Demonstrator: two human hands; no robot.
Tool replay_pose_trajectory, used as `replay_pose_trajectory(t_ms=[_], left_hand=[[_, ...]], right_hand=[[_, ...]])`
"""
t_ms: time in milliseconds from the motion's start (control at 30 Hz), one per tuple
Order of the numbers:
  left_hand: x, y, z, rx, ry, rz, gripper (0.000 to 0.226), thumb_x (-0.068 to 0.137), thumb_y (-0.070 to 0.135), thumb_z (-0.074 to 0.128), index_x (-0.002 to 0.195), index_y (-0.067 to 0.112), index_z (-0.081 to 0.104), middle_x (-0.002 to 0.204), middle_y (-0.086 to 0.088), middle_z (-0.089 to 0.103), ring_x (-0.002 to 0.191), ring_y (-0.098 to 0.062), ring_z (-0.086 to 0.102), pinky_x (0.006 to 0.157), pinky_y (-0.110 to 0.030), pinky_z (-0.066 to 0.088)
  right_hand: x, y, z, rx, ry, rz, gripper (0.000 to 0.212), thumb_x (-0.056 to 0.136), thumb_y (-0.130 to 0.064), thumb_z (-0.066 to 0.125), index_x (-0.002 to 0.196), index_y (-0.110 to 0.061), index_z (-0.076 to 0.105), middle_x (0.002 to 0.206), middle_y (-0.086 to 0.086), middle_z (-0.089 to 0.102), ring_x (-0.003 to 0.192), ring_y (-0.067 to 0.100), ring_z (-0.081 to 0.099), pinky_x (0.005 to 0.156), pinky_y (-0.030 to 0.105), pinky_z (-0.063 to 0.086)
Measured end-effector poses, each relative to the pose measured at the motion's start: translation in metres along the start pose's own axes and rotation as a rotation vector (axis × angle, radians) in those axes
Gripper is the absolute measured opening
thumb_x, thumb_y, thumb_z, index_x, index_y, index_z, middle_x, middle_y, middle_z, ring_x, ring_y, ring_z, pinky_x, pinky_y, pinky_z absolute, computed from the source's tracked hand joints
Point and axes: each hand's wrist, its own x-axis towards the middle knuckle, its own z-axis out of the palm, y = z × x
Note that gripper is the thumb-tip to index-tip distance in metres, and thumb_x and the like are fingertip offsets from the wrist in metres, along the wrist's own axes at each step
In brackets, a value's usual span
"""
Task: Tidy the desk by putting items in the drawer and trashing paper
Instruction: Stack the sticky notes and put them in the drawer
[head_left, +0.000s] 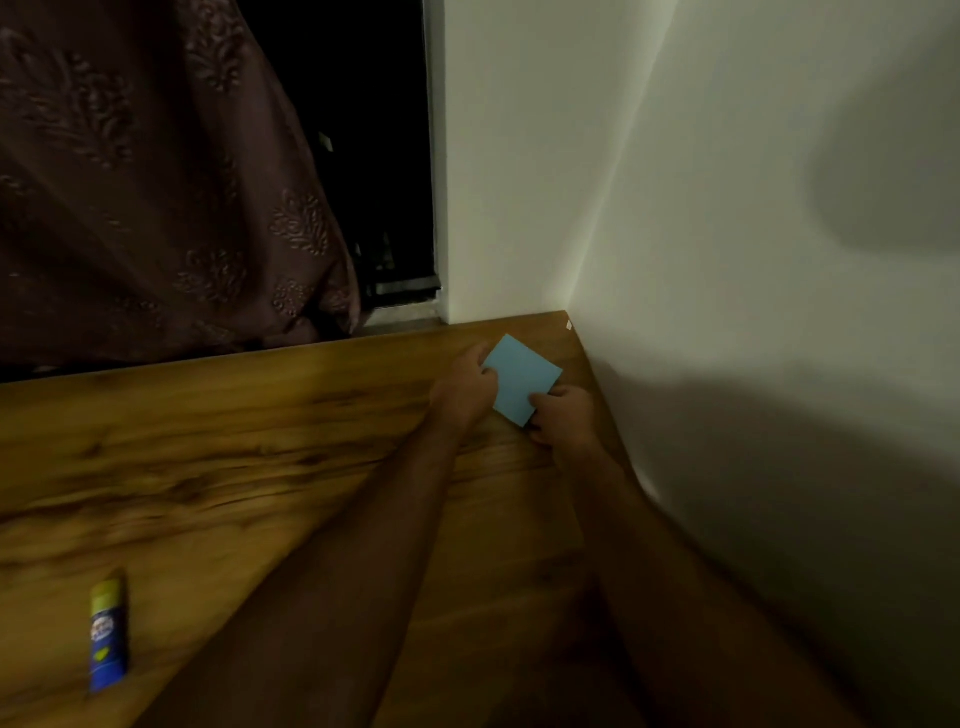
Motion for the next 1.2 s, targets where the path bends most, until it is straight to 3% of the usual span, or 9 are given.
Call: replay_pose_trajectory(t_ms=[67, 200, 367, 467, 600, 767, 933, 1133, 1200], left_hand=[[0.004, -0.001, 0.002, 0.051, -0.011, -0.010, 0.052, 0.094, 0.020, 0.045, 0.146, 0.021, 0.039, 0.141, -0.005, 0.052, 0.122, -0.025, 0.053, 0.103, -0.041, 0.043], [0.007, -0.001, 0.007, 0.148, -0.016, 0.006, 0.049, 0.094, 0.019, 0.047, 0.143, 0.018, 0.043, 0.134, -0.010, 0.056, 0.117, -0.028, 0.054, 0.099, -0.041, 0.045], [0.002, -0.004, 0.001, 0.031, -0.032, -0.081, 0.045, 0.094, 0.016, 0.053, 0.139, 0.015, 0.048, 0.131, -0.009, 0.058, 0.113, -0.025, 0.057, 0.082, -0.028, 0.044], [-0.010, -0.015, -0.007, -0.081, -0.002, -0.147, 0.040, 0.096, 0.016, 0.053, 0.135, 0.011, 0.053, 0.132, -0.011, 0.058, 0.114, -0.025, 0.057, 0.081, -0.028, 0.041], [-0.033, -0.038, -0.020, -0.224, 0.080, -0.184, 0.035, 0.095, 0.013, 0.054, 0.129, 0.009, 0.059, 0.128, -0.012, 0.062, 0.099, -0.019, 0.057, 0.077, -0.029, 0.045], [-0.072, -0.069, -0.052, -0.285, 0.209, -0.189, 0.038, 0.094, 0.012, 0.055, 0.132, 0.014, 0.058, 0.127, -0.006, 0.063, 0.104, -0.018, 0.058, 0.081, -0.028, 0.046], [-0.123, -0.103, -0.099, -0.399, 0.326, -0.183, 0.036, 0.094, 0.012, 0.056, 0.129, 0.014, 0.061, 0.123, 0.000, 0.063, 0.106, -0.020, 0.058, 0.084, -0.032, 0.049], [-0.211, -0.161, -0.164, -0.551, 0.452, -0.182, 0.033, 0.093, 0.008, 0.058, 0.125, 0.008, 0.064, 0.120, -0.005, 0.067, 0.107, -0.022, 0.063, 0.093, -0.038, 0.053], [-0.249, -0.187, -0.188, -0.580, 0.489, -0.187, 0.031, 0.094, 0.006, 0.057, 0.124, 0.007, 0.063, 0.116, -0.004, 0.067, 0.102, -0.020, 0.063, 0.087, -0.034, 0.054]], right_hand=[[0.003, -0.001, -0.002, -0.004, 0.004, 0.005, 0.011, 0.089, -0.002, 0.056, 0.093, 0.007, 0.062, 0.077, 0.009, 0.059, 0.070, 0.024, 0.060, 0.063, 0.041, 0.053], [0.005, -0.003, -0.005, -0.026, 0.001, 0.012, 0.003, 0.091, -0.002, 0.055, 0.089, -0.003, 0.057, 0.074, 0.006, 0.057, 0.062, 0.017, 0.057, 0.051, 0.032, 0.048], [0.000, -0.004, -0.008, 0.000, -0.036, 0.072, 0.014, 0.089, 0.000, 0.055, 0.100, 0.003, 0.062, 0.072, 0.009, 0.055, 0.057, 0.019, 0.052, 0.045, 0.026, 0.038], [-0.008, -0.002, -0.008, 0.006, -0.056, 0.091, 0.022, 0.089, 0.002, 0.055, 0.110, 0.007, 0.061, 0.075, 0.011, 0.055, 0.058, 0.020, 0.049, 0.047, 0.029, 0.037], [-0.029, 0.005, 0.005, 0.034, -0.110, 0.053, 0.034, 0.091, 0.003, 0.055, 0.126, 0.002, 0.057, 0.099, 0.014, 0.061, 0.069, 0.018, 0.055, 0.053, 0.029, 0.044], [-0.061, 0.011, 0.039, 0.014, -0.176, 0.004, 0.033, 0.092, -0.004, 0.058, 0.126, -0.003, 0.060, 0.103, 0.014, 0.062, 0.070, 0.016, 0.056, 0.048, 0.024, 0.046], [-0.108, 0.009, 0.084, -0.042, -0.219, -0.108, 0.032, 0.090, -0.008, 0.064, 0.122, -0.007, 0.064, 0.119, 0.007, 0.063, 0.102, 0.024, 0.058, 0.079, 0.037, 0.056], [-0.193, 0.023, 0.144, -0.120, -0.337, -0.238, 0.037, 0.090, -0.015, 0.067, 0.126, -0.011, 0.061, 0.125, 0.005, 0.062, 0.105, 0.018, 0.057, 0.080, 0.029, 0.049], [-0.231, 0.031, 0.172, -0.156, -0.399, -0.250, 0.037, 0.091, -0.015, 0.066, 0.127, -0.012, 0.060, 0.125, 0.004, 0.062, 0.105, 0.018, 0.059, 0.078, 0.030, 0.052]])
